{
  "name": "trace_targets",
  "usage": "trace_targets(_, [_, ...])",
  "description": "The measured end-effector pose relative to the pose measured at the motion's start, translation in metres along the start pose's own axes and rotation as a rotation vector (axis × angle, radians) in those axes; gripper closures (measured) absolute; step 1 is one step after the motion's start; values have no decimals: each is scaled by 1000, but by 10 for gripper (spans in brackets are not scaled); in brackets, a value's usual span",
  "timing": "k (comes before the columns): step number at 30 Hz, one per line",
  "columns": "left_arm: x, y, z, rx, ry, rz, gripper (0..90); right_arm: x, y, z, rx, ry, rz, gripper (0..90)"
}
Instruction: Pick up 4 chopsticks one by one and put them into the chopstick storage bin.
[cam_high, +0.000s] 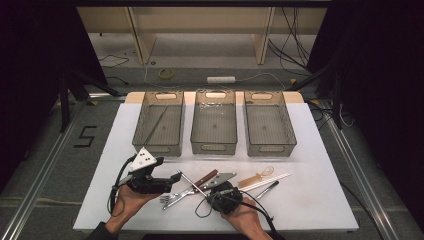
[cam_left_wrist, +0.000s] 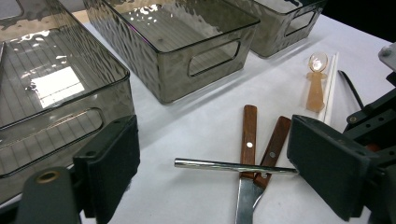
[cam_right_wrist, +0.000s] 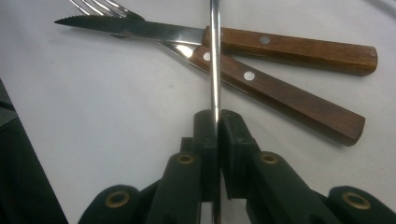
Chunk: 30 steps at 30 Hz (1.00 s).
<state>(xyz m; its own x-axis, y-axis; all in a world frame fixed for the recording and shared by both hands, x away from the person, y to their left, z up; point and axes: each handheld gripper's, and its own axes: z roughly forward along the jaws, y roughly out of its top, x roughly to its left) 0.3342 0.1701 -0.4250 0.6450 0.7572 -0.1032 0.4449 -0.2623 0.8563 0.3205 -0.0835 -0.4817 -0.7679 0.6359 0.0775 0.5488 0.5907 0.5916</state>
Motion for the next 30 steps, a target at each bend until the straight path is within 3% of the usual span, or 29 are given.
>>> trace_targets(9, [1, 0, 1, 5, -3, 3, 166, 2, 4, -5, 9, 22, -40, 866])
trace_targets(15, [-2, -1, 4, 21, -27, 20, 166, -6, 9, -19, 1, 50, -69, 867])
trace_targets(21, [-9, -1, 9, 56, -61, 76, 166, -12, 12, -32, -3, 66, -98, 867])
trace_targets(30, [-24, 2, 21, 115, -98, 198, 167, -18, 14, -44, 11, 86, -160, 867])
